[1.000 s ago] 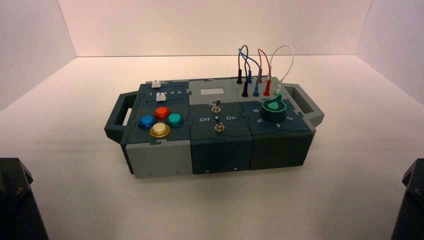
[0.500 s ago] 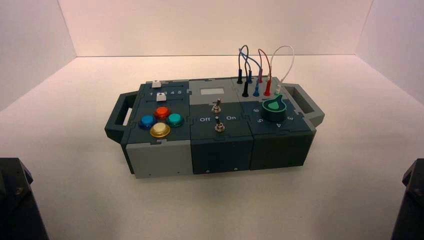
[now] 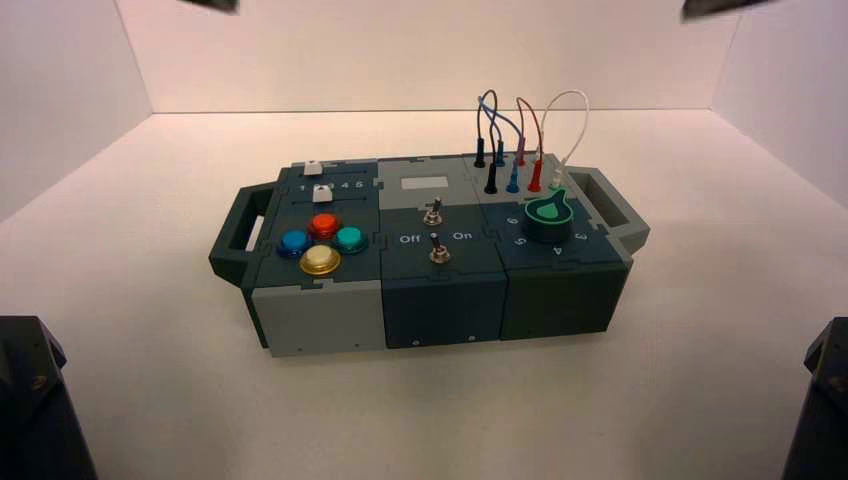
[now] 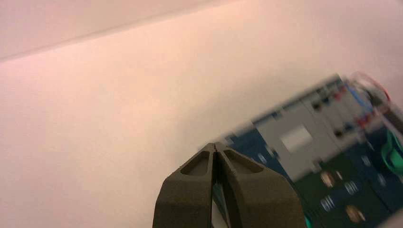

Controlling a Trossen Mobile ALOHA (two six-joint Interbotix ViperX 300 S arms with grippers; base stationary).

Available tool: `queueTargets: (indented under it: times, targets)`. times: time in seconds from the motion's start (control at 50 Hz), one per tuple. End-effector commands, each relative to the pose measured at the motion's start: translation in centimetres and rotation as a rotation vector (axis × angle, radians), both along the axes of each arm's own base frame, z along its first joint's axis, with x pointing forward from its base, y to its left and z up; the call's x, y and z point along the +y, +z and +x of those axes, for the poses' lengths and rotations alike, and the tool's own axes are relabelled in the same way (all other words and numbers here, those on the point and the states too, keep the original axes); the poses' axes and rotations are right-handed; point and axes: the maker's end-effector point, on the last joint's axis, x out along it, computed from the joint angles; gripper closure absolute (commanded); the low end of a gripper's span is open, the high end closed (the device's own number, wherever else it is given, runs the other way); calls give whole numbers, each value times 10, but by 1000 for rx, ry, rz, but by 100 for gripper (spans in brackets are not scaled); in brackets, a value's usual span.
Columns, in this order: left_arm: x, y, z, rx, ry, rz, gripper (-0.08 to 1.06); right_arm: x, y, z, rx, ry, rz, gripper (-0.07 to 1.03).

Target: Turn the knob to position 6.

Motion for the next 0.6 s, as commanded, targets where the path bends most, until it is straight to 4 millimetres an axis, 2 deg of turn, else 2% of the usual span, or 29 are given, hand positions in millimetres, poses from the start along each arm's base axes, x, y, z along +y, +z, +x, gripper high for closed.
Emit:
queueTargets:
  times: [0.02,0.38,0.6]
  targets:
    - [-17,7,-3,23,-60,12,101,15,-3,2,82,42,-5,98]
    - [-47,-15,-30,130,-188,55,101,59,-62,-28,433,193,-78,98]
    - [-61,-30,-42,184,-250,92,101,66,-85,-31,533,216,-111,98]
